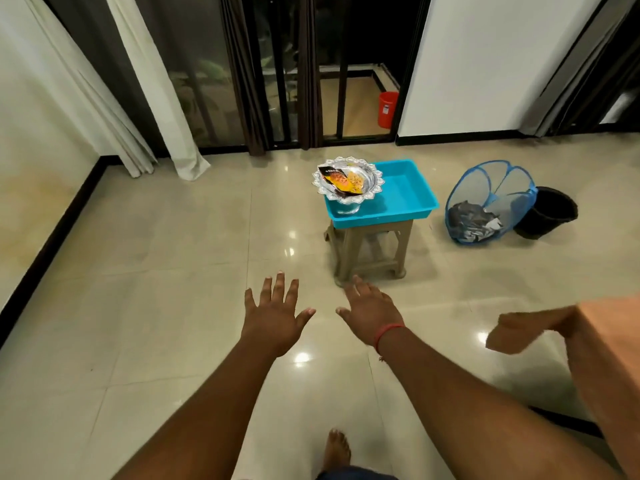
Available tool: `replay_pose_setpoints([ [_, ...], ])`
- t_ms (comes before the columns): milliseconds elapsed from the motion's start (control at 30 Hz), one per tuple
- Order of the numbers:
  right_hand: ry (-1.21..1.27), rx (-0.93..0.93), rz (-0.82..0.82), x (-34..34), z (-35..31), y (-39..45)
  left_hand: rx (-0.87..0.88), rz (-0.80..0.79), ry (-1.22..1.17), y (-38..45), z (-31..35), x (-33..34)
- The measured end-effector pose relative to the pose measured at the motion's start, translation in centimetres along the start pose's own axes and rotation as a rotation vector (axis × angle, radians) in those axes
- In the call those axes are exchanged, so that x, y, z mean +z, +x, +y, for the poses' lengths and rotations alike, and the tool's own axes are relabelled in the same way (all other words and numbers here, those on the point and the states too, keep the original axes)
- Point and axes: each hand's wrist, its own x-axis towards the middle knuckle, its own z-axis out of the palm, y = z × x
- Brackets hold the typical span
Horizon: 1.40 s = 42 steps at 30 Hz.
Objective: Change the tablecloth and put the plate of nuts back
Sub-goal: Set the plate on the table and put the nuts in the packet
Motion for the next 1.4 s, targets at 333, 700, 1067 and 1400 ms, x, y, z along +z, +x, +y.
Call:
replay_pose_setpoints([
  [333,0.058,0.122,0.008,-7.2,3.2,24.0,0.059,-0.017,-0.038,27.1,-2.3,-6.5],
  [700,0.136,0.293,-0.041,-9.7,9.5,41.2,0.221,-0.126,0.059,49.4,-2.5,-8.0],
  [1067,0.269,0.394,-0.185,-8.4,21.3,54.8,0.142,-0.245,-0.16,64.2,-0.2,-4.2],
  [1400,0.793,0.758,-0.198,-5.4,25.3,59.9,-0.591,-0.327,-0.977,70.5,1.7,-1.6],
])
